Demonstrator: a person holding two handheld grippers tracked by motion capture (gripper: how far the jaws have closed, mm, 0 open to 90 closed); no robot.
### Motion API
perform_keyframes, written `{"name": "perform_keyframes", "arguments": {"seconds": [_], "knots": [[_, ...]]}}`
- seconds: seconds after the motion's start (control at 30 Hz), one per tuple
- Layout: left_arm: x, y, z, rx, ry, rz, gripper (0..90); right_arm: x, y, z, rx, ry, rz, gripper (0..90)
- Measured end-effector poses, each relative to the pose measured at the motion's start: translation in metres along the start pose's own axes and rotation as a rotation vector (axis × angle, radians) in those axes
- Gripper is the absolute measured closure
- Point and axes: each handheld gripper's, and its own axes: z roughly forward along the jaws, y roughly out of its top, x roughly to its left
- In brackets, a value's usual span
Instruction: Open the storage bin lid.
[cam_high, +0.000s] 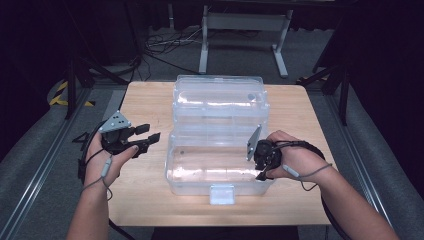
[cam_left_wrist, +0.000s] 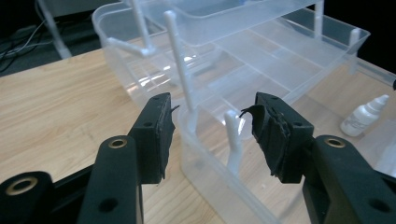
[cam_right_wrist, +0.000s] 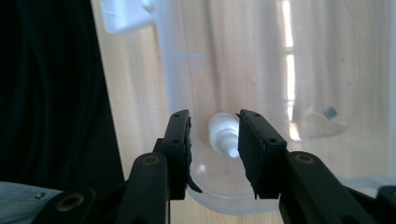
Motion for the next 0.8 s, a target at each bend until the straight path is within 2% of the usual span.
{"name": "perform_keyframes", "arguments": {"seconds": [0.17,0.27,0.43,0.47,0.63,0.8], "knots": [[-0.001,0.003,0.002,-0.009,-0.035,0.012,46.6,0.007,0.006,0.01,0.002,0.011,-0.025,64.2],[-0.001,0.005,0.004,-0.008,-0.062,0.006,45.8,0.009,0.007,0.014,0.009,0.011,-0.02,64.5],[-0.001,0.005,0.007,-0.001,-0.034,0.019,41.4,0.011,0.011,0.034,0.034,0.024,-0.034,65.9],[-0.001,0.005,0.007,-0.003,-0.031,0.02,41.7,0.011,0.012,0.038,0.038,0.032,-0.046,66.2],[-0.002,0.005,0.007,-0.029,-0.026,0.011,43.2,0.009,0.013,0.05,0.046,0.035,-0.049,68.4],[-0.002,0.005,0.007,-0.028,-0.023,0.014,45.7,0.009,0.012,0.056,0.047,0.036,-0.048,71.9]]}}
